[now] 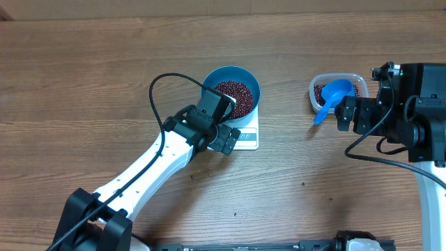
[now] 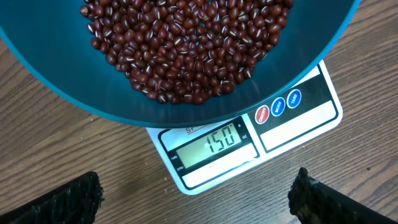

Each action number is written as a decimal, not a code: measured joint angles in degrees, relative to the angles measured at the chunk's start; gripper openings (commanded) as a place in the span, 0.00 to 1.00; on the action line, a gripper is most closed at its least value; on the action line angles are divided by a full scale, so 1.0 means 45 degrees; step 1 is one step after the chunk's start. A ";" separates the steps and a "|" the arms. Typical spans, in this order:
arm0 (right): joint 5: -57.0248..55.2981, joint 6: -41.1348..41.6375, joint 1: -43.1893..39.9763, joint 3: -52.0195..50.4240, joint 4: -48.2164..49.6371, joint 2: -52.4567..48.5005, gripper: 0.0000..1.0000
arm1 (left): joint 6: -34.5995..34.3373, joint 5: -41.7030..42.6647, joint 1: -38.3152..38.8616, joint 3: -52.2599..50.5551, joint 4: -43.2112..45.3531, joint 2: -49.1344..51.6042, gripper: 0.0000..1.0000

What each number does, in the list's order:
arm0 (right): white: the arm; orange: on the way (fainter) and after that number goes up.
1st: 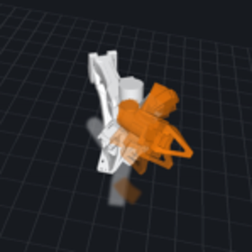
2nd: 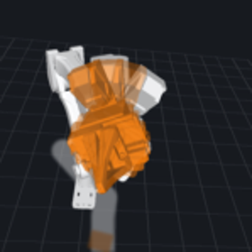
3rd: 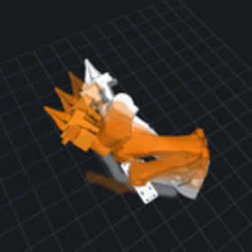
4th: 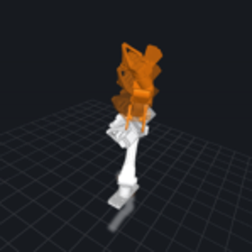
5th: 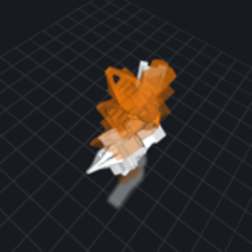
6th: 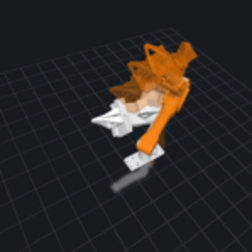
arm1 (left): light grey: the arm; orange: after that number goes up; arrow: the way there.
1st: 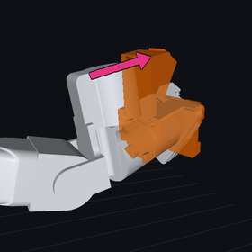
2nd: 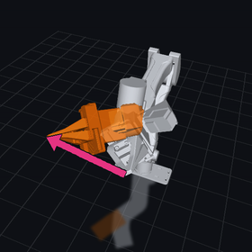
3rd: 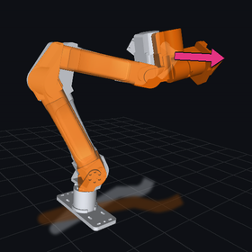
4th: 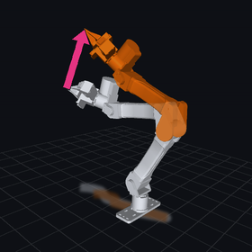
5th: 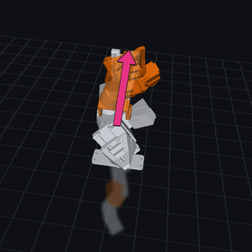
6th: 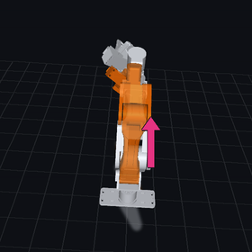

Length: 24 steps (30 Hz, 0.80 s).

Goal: Scoop item into bowl and weigh 150g on scale

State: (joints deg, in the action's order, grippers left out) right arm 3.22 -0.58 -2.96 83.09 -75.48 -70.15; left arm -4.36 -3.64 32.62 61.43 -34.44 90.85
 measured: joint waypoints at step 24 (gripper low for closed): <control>-0.0005 -0.0005 0.0000 0.0000 0.0000 0.0000 1.00 | 0.0000 -0.0005 0.0000 0.0000 0.1880 0.0010 0.99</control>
State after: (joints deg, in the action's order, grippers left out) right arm 3.20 -0.60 -2.96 83.09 -75.48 -70.15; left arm -4.36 -3.66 32.62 61.43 -25.98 90.89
